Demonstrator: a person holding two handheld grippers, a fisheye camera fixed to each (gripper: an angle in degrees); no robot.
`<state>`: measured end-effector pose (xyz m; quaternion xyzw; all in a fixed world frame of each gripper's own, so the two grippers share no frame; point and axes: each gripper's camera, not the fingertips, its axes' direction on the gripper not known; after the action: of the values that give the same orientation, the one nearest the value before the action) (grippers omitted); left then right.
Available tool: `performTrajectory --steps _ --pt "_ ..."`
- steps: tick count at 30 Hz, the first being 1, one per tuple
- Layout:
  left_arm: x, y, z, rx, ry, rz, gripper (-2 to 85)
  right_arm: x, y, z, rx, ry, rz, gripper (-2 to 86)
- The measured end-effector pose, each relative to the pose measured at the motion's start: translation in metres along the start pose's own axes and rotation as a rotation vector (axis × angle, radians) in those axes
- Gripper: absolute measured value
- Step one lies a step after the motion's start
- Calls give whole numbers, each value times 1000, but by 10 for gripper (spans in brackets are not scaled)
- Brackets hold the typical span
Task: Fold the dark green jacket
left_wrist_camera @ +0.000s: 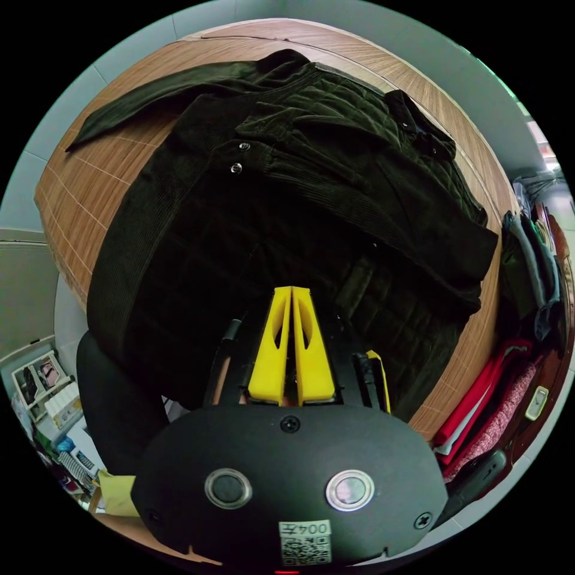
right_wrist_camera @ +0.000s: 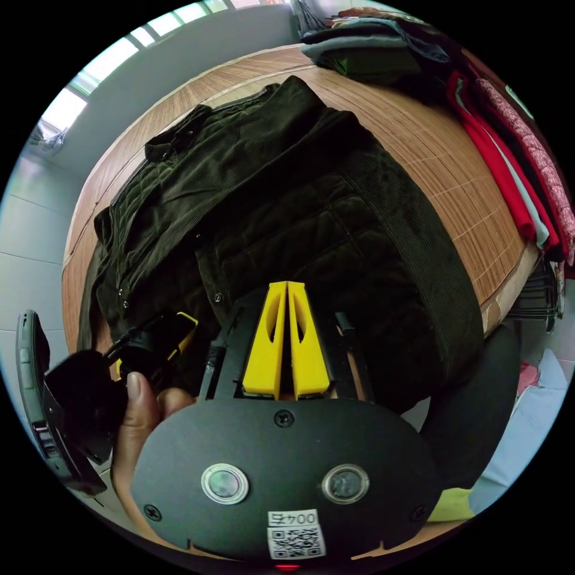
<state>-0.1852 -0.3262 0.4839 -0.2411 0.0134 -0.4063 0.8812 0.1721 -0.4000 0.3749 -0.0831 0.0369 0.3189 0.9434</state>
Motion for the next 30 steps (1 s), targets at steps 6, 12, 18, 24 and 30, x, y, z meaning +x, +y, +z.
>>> performTrajectory --steps 6,12,18,24,30 --pt "10 -3 -2 -12 -3 -9 5 -8 9 7 6 35 -26 -7" --pt "28 -1 -3 1 -71 -4 7 -4 17 13 9 -17 -29 -7" --pt "36 -3 -4 -4 -70 -25 7 -7 22 17 0 -14 -40 -7" --pt "45 -4 -4 -8 -91 -37 7 -9 26 21 -5 -21 -48 -7" --pt "51 -1 -5 0 -90 -49 5 -8 30 25 -4 -31 -48 -6"
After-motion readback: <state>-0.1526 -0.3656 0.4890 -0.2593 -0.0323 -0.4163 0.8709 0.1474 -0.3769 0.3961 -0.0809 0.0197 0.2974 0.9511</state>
